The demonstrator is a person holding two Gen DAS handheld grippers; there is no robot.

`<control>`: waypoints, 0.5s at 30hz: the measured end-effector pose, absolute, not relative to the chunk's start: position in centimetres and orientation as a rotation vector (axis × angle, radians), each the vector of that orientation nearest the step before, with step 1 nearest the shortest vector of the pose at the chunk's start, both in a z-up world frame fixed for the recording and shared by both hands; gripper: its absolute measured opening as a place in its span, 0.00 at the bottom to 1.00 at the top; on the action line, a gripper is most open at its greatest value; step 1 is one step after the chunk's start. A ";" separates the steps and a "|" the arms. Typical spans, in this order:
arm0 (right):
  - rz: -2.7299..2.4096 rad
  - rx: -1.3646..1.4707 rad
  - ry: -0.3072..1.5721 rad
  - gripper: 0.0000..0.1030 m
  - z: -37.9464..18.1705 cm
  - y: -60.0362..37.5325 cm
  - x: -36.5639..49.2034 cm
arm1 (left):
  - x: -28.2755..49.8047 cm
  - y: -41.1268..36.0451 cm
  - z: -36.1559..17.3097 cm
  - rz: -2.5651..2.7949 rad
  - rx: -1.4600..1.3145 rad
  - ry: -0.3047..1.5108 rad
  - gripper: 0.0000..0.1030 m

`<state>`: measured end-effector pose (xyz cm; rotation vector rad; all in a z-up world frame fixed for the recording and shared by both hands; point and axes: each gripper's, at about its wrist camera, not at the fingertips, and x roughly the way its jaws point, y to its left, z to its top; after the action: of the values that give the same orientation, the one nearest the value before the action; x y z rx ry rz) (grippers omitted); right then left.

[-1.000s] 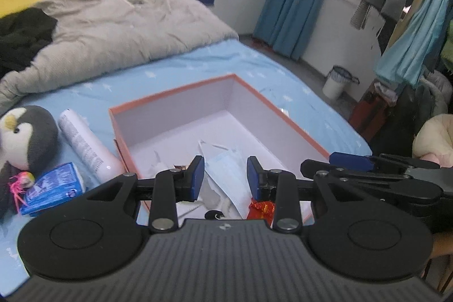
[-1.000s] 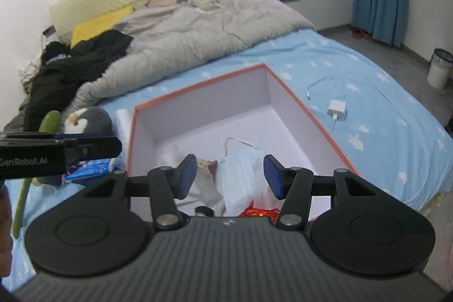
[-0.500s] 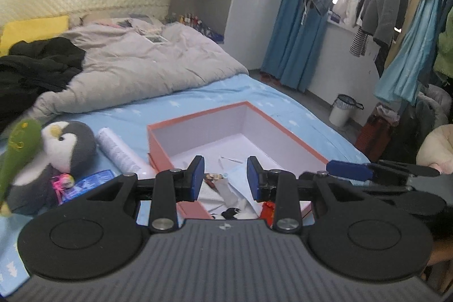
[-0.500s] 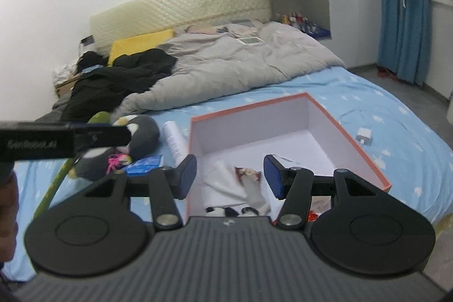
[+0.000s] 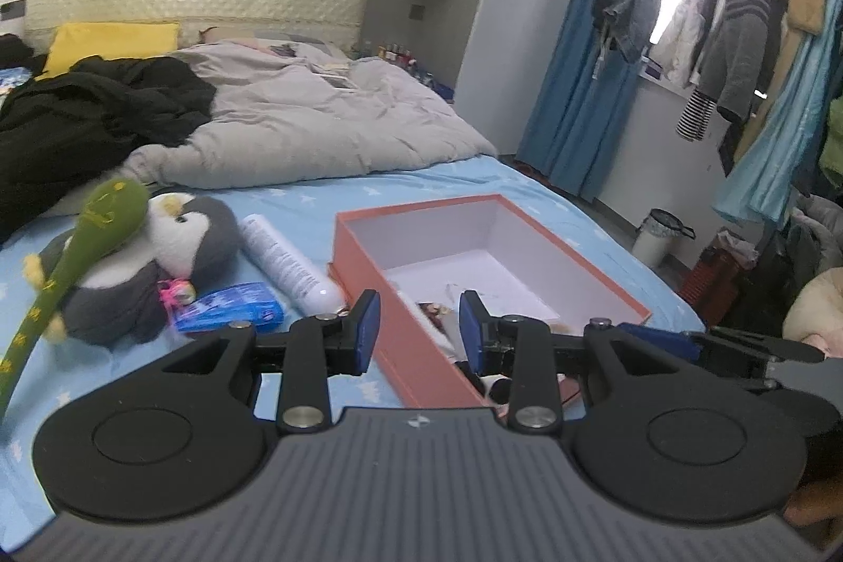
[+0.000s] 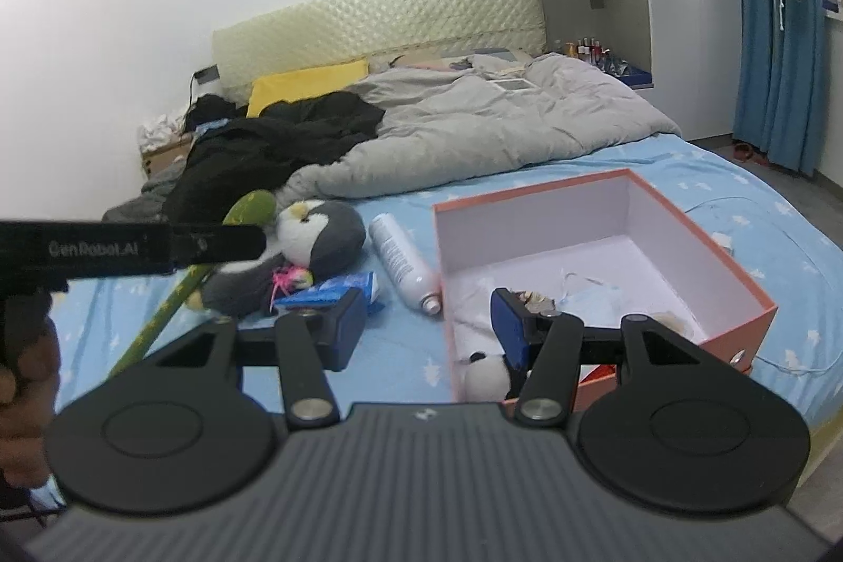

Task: Organize soft objects
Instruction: 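Move both tools from the box toward the blue snack bag by the panda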

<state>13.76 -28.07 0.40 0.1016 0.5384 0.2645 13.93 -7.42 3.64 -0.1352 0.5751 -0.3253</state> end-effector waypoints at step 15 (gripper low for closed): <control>0.324 0.052 0.596 0.54 -3.0 -23.3 11.3 | 11.0 -3.2 -1.3 -0.231 -0.222 0.616 0.47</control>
<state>11.29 -23.32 -3.01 0.0522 0.5960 0.3240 10.99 -3.21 -1.32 -0.2218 0.6160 -0.2309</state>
